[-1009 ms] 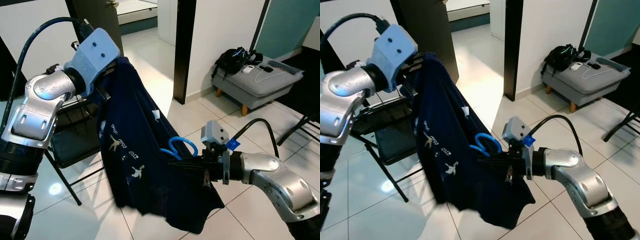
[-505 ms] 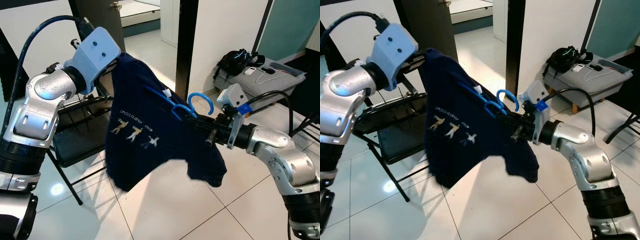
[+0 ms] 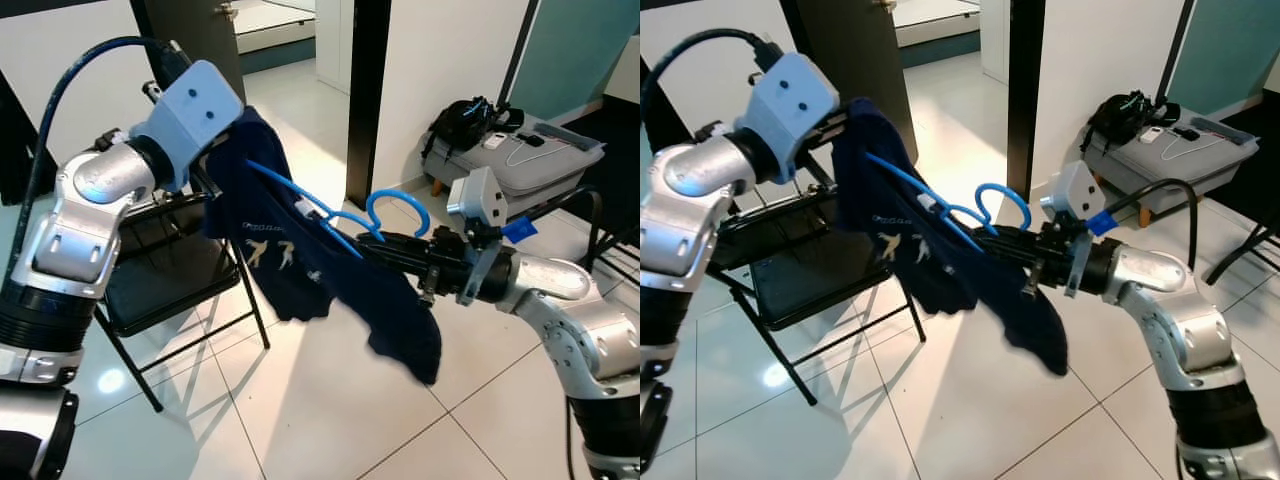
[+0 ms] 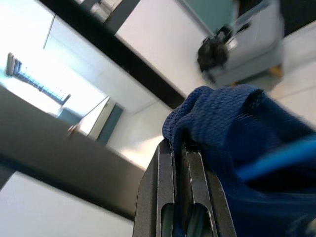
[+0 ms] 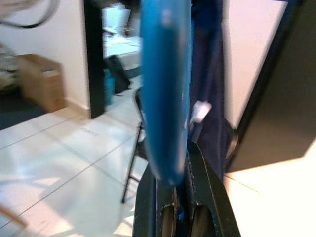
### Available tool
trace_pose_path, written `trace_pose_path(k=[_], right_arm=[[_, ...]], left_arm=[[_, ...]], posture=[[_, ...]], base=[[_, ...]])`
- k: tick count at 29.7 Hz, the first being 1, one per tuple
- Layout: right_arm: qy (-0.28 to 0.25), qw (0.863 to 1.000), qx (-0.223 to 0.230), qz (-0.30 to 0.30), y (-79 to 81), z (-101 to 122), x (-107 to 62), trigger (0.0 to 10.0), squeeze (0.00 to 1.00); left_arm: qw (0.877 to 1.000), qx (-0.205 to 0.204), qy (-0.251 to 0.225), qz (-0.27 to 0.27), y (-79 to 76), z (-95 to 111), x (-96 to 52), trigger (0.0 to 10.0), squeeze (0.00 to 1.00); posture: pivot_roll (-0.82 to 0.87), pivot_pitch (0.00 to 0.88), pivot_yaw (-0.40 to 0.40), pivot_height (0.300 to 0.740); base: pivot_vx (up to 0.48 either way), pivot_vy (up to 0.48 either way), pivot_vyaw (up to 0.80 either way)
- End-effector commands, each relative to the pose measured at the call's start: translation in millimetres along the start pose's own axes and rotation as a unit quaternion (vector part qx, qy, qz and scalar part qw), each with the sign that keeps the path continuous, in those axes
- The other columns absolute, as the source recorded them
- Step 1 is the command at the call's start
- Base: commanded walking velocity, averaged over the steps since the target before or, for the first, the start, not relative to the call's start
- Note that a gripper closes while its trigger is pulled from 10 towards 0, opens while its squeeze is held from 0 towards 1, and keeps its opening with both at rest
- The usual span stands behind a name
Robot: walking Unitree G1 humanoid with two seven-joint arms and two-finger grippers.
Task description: Hang hanger
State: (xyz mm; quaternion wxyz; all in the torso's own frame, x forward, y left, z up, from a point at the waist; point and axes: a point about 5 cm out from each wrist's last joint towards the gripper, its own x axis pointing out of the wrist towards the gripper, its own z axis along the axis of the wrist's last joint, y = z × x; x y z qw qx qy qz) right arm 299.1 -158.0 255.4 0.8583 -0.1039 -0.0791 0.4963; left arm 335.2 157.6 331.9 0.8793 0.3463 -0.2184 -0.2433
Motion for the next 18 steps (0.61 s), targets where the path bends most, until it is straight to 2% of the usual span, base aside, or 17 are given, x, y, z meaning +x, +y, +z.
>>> trace_pose_path(k=[1,3,8,10,15,17,18], right_arm=[[-0.001,1.000,-0.010,-0.029,-7.6,0.2,1.3,10.0,0.00],[0.004,0.998,-0.012,-0.067,-16.8,-2.3,1.6,10.0,0.00],[0.010,0.994,-0.007,-0.106,-26.5,-4.3,0.6,10.0,0.00],[0.019,0.994,-0.008,-0.106,-27.1,-7.1,-0.2,10.0,0.00],[0.018,0.994,-0.007,-0.103,-26.4,-7.9,-0.3,10.0,0.00],[0.012,0.995,-0.006,-0.100,-25.5,-7.1,0.6,10.0,0.00],[-0.002,0.996,-0.004,-0.092,-23.5,-4.0,2.5,10.0,0.00]], left_arm=[[0.999,-0.009,-0.030,-0.031,-12.8,9.4,1.7,10.0,0.00],[0.997,-0.025,-0.051,-0.050,-23.9,16.7,2.7,10.0,0.00],[0.996,-0.033,-0.064,-0.047,-25.4,22.0,1.5,10.0,0.00],[0.996,-0.038,-0.068,-0.039,-20.7,24.4,-0.1,10.0,0.00],[0.995,-0.047,-0.075,-0.042,-20.0,26.9,-0.9,10.0,0.00],[0.995,-0.049,-0.074,-0.048,-21.5,26.8,-0.7,10.0,0.00],[0.994,-0.048,-0.068,-0.065,-27.8,24.8,-1.1,10.0,0.00]], posture=[[-0.03,0.067,0.037,0.740],[-0.03,0.067,0.037,0.740],[-0.03,0.060,0.034,0.740],[-0.02,0.059,0.033,0.740],[-0.02,0.057,0.033,0.740],[-0.02,0.054,0.034,0.740],[-0.02,0.053,0.035,0.740]], base=[[0.000,0.000,0.00],[0.000,0.000,0.00],[0.000,0.000,0.00],[0.000,0.000,0.00],[0.000,0.000,0.00],[0.000,0.000,0.00],[0.000,0.000,0.00]])
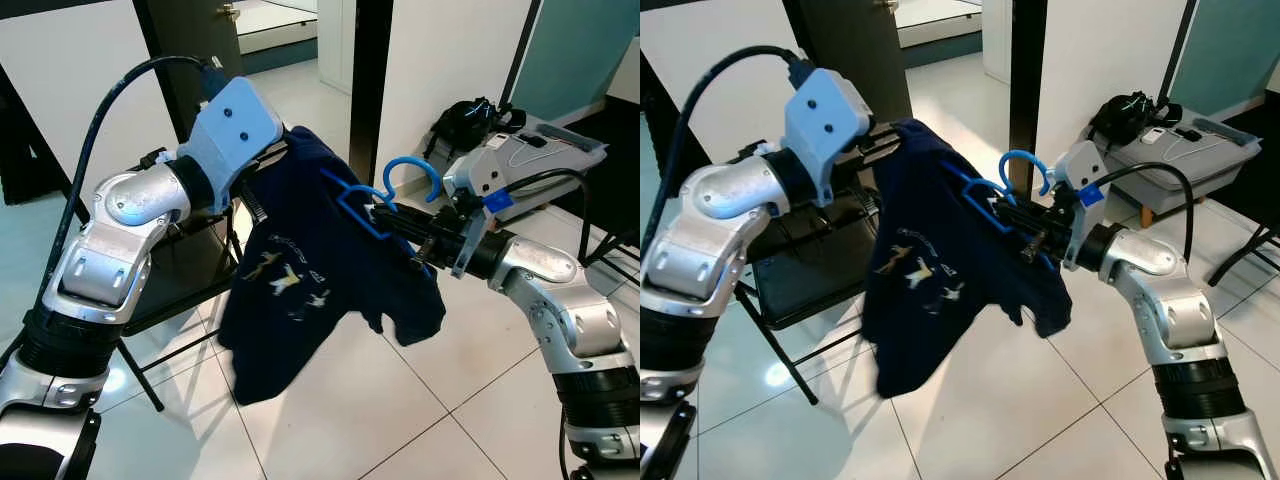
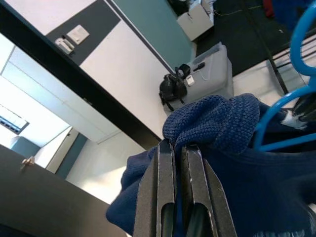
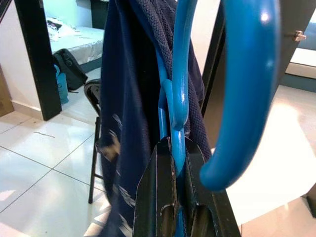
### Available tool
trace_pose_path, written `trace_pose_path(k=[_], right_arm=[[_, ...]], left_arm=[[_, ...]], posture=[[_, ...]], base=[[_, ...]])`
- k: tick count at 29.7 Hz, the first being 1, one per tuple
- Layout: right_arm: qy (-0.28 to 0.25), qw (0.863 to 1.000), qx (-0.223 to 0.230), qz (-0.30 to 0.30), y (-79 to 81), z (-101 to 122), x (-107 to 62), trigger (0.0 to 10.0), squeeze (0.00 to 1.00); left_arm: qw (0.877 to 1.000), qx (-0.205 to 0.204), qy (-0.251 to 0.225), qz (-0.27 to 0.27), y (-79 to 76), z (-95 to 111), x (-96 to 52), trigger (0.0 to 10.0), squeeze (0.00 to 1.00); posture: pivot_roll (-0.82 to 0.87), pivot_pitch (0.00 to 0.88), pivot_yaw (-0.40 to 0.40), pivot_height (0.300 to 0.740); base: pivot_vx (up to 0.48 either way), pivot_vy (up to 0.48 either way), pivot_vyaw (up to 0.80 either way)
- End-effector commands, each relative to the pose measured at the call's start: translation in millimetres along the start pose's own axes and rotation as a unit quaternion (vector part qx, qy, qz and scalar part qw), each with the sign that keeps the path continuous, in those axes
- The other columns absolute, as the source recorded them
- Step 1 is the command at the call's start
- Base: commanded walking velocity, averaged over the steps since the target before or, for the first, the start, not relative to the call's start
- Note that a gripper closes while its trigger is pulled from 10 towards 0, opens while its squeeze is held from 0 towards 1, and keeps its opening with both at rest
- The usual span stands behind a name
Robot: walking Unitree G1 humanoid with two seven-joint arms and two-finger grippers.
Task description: Hang hanger
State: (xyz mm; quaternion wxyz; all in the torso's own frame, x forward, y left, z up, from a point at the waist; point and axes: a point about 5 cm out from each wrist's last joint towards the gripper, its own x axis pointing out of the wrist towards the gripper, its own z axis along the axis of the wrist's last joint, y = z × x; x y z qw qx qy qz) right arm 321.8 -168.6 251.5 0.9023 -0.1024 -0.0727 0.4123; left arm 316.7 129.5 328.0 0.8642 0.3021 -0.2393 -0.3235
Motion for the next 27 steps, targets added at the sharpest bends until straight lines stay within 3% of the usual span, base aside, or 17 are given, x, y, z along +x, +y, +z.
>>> trace_pose_path(k=[1,4,7,9,14,15,24,27], right_arm=[[-0.020,1.000,-0.005,0.001,-0.2,6.2,0.5,10.0,0.00],[-0.049,0.998,-0.005,0.027,4.6,15.0,3.3,10.0,0.00],[-0.051,0.998,-0.007,0.030,4.6,16.1,3.4,10.0,0.00],[-0.051,0.998,-0.008,0.032,3.9,16.8,3.3,10.0,0.00],[-0.046,0.998,-0.007,0.042,6.5,15.2,3.4,10.0,0.00],[-0.042,0.998,-0.007,0.045,7.5,13.9,2.8,10.0,0.00],[-0.028,0.998,-0.008,0.050,7.9,10.4,-0.1,10.0,0.00],[-0.017,0.998,-0.013,0.054,4.4,9.6,-4.1,10.0,0.00]], left_arm=[[1.000,-0.002,-0.007,-0.008,-2.3,3.0,-1.3,10.0,0.00],[0.997,0.009,0.037,-0.065,-30.5,-13.4,-4.7,10.0,0.00],[0.996,0.012,0.047,-0.076,-37.7,-16.9,-5.3,10.0,0.00],[0.993,0.028,0.066,-0.095,-51.4,-24.3,-5.7,10.0,0.00],[0.988,0.055,0.115,-0.093,-52.9,-45.1,-10.7,10.0,0.00],[0.988,0.048,0.125,-0.079,-48.3,-50.0,-13.0,10.0,1.00],[0.988,0.023,0.134,-0.068,-38.0,-50.8,-18.7,10.0,1.00],[0.982,-0.020,0.136,-0.127,-38.3,-40.7,-31.0,10.0,1.00]], posture=[[-0.02,0.053,0.035,0.740],[-0.02,0.056,0.034,0.740],[-0.02,0.056,0.034,0.740],[-0.02,0.058,0.035,0.740],[-0.03,0.059,0.036,0.740],[-0.03,0.060,0.038,0.740],[-0.03,0.062,0.039,0.740],[-0.03,0.063,0.035,0.740]], base=[[0.000,0.000,0.00],[0.000,0.000,0.00],[0.000,0.000,0.00],[0.000,0.000,0.00],[0.000,0.000,0.00],[0.000,0.000,0.00],[0.000,0.000,0.00],[0.000,0.000,0.00]])
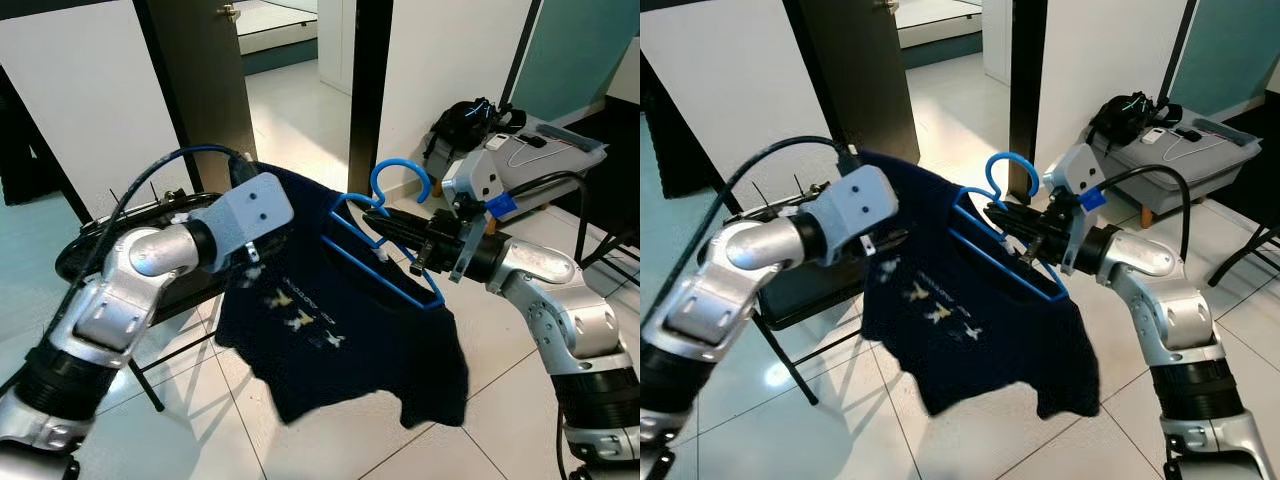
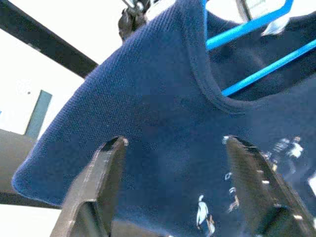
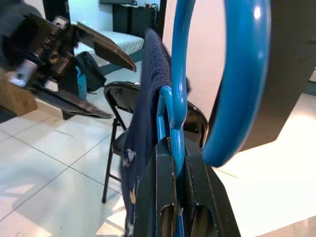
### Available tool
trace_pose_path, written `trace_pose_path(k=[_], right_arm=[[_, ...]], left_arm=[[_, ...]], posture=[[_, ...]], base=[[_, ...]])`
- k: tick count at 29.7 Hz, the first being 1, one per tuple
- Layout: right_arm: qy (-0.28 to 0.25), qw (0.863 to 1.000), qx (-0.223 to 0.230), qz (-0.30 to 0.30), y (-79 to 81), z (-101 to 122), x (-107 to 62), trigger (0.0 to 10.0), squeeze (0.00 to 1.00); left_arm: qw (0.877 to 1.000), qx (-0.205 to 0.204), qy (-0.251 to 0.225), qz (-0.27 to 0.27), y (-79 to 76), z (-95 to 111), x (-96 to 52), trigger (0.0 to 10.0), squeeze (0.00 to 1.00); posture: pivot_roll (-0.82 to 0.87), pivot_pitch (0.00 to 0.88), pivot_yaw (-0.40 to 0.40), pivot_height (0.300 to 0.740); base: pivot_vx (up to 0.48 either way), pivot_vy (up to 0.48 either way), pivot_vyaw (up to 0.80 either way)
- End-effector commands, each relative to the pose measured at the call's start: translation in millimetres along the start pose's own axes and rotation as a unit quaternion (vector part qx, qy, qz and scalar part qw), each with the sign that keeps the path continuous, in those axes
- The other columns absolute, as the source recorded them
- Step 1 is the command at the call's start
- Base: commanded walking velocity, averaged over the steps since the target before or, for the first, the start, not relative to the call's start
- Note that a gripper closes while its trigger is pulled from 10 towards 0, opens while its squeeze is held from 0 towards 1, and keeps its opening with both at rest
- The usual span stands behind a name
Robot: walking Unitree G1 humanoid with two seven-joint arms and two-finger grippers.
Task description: Hang hanger
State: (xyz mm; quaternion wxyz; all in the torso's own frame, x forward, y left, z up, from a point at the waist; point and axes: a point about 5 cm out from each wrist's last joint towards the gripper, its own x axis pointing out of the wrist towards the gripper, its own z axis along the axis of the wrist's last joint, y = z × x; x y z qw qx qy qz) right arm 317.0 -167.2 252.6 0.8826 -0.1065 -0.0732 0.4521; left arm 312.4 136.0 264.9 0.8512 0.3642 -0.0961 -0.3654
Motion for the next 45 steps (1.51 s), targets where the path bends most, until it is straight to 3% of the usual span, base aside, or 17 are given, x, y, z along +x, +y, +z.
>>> trace_pose_path(k=[1,2,4,7,16,17,20,21,23,24,27,28,32,41,42,44,45], right_arm=[[-0.012,1.000,-0.011,0.009,0.4,7.4,-2.0,10.0,0.00],[-0.012,1.000,-0.011,0.009,0.4,7.4,-2.0,10.0,0.00],[0.030,0.998,-0.021,0.060,1.6,0.9,-14.2,10.0,0.00],[0.068,0.991,-0.023,0.117,6.2,-4.7,-26.4,10.0,0.00],[0.102,0.979,-0.027,0.176,13.1,-6.2,-35.7,10.0,0.00],[0.106,0.976,-0.029,0.186,14.6,-5.7,-36.4,10.0,0.00],[0.106,0.976,-0.029,0.186,14.6,-5.7,-36.4,10.0,0.00],[0.106,0.973,-0.033,0.201,18.2,-4.1,-35.5,10.0,0.00],[0.106,0.973,-0.033,0.201,18.2,-4.1,-35.5,10.0,0.00],[0.109,0.969,-0.040,0.216,22.6,-4.0,-34.0,10.0,0.00],[0.109,0.969,-0.040,0.216,22.6,-4.0,-34.0,10.0,0.00],[0.109,0.967,-0.044,0.227,26.2,-3.7,-32.4,10.0,0.00],[0.105,0.962,-0.051,0.247,30.3,-1.1,-30.0,10.0,0.00],[0.102,0.958,-0.061,0.260,34.1,0.1,-25.9,10.0,0.00],[0.101,0.958,-0.061,0.261,34.8,0.0,-25.4,10.0,0.00],[0.100,0.958,-0.061,0.261,35.2,0.0,-25.2,10.0,0.00],[0.100,0.958,-0.061,0.261,35.8,0.0,-25.0,10.0,0.00]], left_arm=[[0.999,-0.018,0.006,-0.031,0.2,0.8,-10.6,10.0,1.00],[0.999,-0.018,0.006,-0.031,0.2,0.8,-10.6,10.0,1.00],[0.995,-0.047,-0.049,-0.075,11.9,25.6,-32.5,10.0,1.00],[0.990,-0.039,-0.080,-0.111,17.6,42.2,-46.8,10.0,1.00],[0.986,-0.023,-0.081,-0.145,18.1,46.1,-50.7,10.0,1.00],[0.984,-0.027,-0.074,-0.162,16.3,45.2,-50.4,10.0,0.35],[0.984,-0.027,-0.074,-0.162,16.3,45.2,-50.4,10.0,0.35],[0.976,-0.040,-0.063,-0.204,4.7,41.1,-48.0,10.0,0.00],[0.976,-0.040,-0.063,-0.204,4.7,41.1,-48.0,10.0,0.00],[0.969,-0.060,-0.042,-0.234,-7.8,33.5,-43.6,10.0,0.00],[0.969,-0.060,-0.042,-0.234,-7.8,33.5,-43.6,10.0,0.00],[0.964,-0.084,-0.020,-0.253,-18.1,25.3,-39.0,10.0,0.00],[0.954,-0.117,0.017,-0.276,-33.2,13.0,-34.4,10.0,0.00],[0.955,-0.128,0.050,-0.262,-41.5,2.0,-23.7,10.0,0.00],[0.956,-0.131,0.052,-0.257,-42.1,1.2,-22.1,0.6,0.00],[0.956,-0.133,0.054,-0.254,-42.2,0.8,-21.2,0.6,0.00],[0.955,-0.134,0.056,-0.257,-43.0,0.4,-21.5,0.0,0.00]], posture=[[-0.03,0.063,0.035,0.740],[-0.03,0.063,0.035,0.740],[-0.02,0.064,0.026,0.740],[-0.02,0.063,0.025,0.740],[-0.02,0.063,0.027,0.740],[-0.03,0.061,0.029,0.740],[-0.03,0.061,0.029,0.740],[-0.03,0.060,0.036,0.740],[-0.03,0.060,0.036,0.740],[-0.03,0.059,0.040,0.740],[-0.03,0.059,0.040,0.740],[-0.03,0.058,0.042,0.740],[-0.03,0.056,0.044,0.740],[-0.03,0.052,0.045,0.740],[-0.03,0.052,0.047,0.740],[-0.03,0.052,0.047,0.740],[-0.03,0.050,0.047,0.740]], base=[[0.000,0.000,0.00],[0.000,0.000,0.00],[0.000,0.000,0.00],[0.000,0.000,0.00],[0.000,0.000,0.00],[0.000,0.000,0.00],[0.000,0.000,0.00],[0.000,0.000,0.00],[0.000,0.000,0.00],[0.000,0.000,0.00],[0.000,0.000,0.00],[0.000,0.000,0.00],[0.000,0.000,0.00],[0.000,0.000,0.00],[0.000,0.000,0.00],[0.000,0.000,0.00],[0.000,0.000,0.00]])
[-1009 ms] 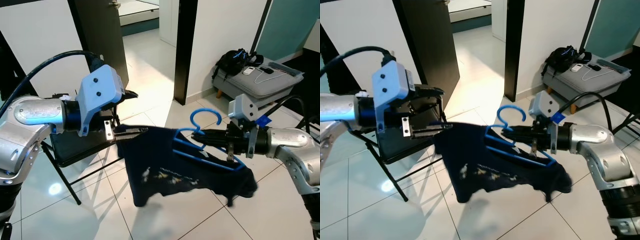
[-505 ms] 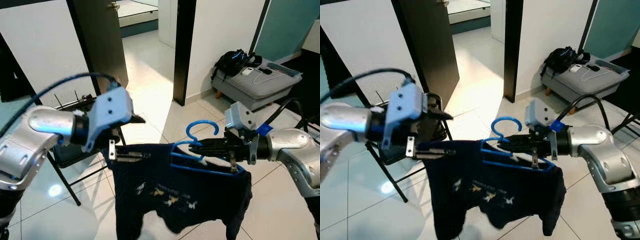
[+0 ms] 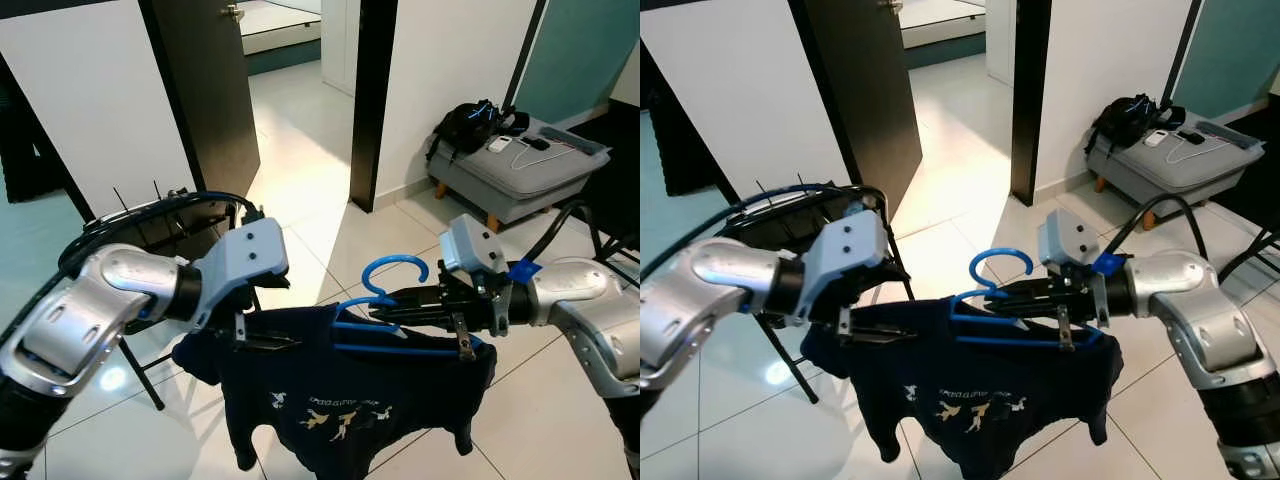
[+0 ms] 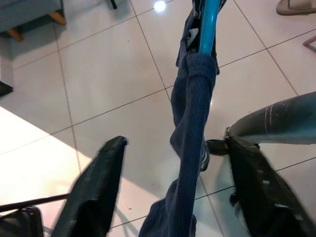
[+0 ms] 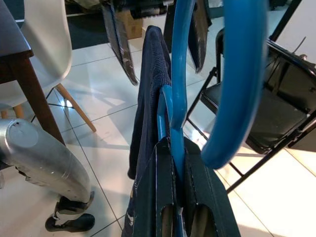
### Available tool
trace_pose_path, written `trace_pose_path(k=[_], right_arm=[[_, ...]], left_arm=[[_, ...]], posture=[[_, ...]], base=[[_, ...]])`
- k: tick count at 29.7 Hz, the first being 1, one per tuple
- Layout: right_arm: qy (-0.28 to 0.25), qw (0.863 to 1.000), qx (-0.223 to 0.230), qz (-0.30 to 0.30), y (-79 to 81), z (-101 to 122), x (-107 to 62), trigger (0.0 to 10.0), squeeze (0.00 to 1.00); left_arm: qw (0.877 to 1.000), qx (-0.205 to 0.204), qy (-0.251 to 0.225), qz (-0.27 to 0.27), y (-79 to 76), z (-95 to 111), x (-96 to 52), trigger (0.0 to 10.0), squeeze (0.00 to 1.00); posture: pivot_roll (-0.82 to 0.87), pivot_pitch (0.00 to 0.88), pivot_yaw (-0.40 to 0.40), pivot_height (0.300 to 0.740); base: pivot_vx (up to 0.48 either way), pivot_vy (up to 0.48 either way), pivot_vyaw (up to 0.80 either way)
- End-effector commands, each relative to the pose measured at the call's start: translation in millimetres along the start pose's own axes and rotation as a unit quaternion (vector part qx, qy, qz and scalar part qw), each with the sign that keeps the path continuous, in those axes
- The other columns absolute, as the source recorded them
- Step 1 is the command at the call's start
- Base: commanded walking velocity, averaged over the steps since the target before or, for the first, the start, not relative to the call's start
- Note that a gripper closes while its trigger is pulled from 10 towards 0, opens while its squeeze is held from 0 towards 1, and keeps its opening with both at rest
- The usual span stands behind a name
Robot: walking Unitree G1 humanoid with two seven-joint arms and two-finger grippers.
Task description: Hang hanger
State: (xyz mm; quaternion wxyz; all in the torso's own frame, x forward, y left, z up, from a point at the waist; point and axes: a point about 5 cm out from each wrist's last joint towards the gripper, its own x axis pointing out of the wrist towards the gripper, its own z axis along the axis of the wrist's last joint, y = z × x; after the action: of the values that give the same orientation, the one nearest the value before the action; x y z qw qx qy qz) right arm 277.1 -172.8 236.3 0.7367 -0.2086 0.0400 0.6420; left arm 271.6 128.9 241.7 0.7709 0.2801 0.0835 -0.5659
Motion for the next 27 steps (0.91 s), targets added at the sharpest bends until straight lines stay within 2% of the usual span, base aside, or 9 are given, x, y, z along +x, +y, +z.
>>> trace_pose_path(k=[1,8,20,23,24,25,27], right_arm=[[-0.010,1.000,-0.024,0.005,1.4,8.4,2.6,10.0,0.00],[-0.014,0.999,-0.027,0.007,2.1,10.7,2.4,10.0,0.00],[-0.015,0.999,-0.028,0.008,1.9,11.6,1.7,10.0,0.00],[-0.016,1.000,-0.010,0.020,2.7,11.6,0.5,10.0,0.00],[-0.019,1.000,-0.005,0.019,2.6,12.1,-0.3,10.0,0.27],[-0.022,1.000,-0.002,0.013,1.4,12.5,-1.1,10.0,1.00],[-0.024,1.000,-0.001,0.008,0.4,12.8,-1.7,10.0,1.00]], left_arm=[[1.000,-0.010,0.013,0.001,0.4,-4.5,0.9,0.0,0.00],[0.999,-0.012,0.034,-0.017,-5.7,-9.2,-1.0,0.0,0.00],[0.999,-0.015,0.040,-0.011,-4.9,-10.8,-1.1,0.0,0.00],[0.999,-0.019,0.041,0.001,-1.5,-12.9,-0.6,0.0,0.00],[0.999,-0.021,0.041,0.006,-0.4,-13.5,-0.6,0.0,0.00],[0.999,-0.023,0.039,0.011,0.8,-13.9,-0.7,0.0,0.00],[0.999,-0.025,0.038,0.015,1.6,-14.1,-0.8,0.0,0.00]], posture=[[-0.03,0.050,0.047,0.740],[-0.03,0.049,0.048,0.740],[-0.03,0.053,0.046,0.740],[-0.03,0.053,0.045,0.740],[-0.03,0.053,0.043,0.740],[-0.03,0.054,0.042,0.740],[-0.03,0.054,0.042,0.740]], base=[[0.000,0.000,0.00],[0.000,0.000,0.00],[0.000,0.000,0.00],[0.000,0.000,0.00],[0.000,0.000,0.00],[0.000,0.000,0.00],[0.000,0.000,0.00]])
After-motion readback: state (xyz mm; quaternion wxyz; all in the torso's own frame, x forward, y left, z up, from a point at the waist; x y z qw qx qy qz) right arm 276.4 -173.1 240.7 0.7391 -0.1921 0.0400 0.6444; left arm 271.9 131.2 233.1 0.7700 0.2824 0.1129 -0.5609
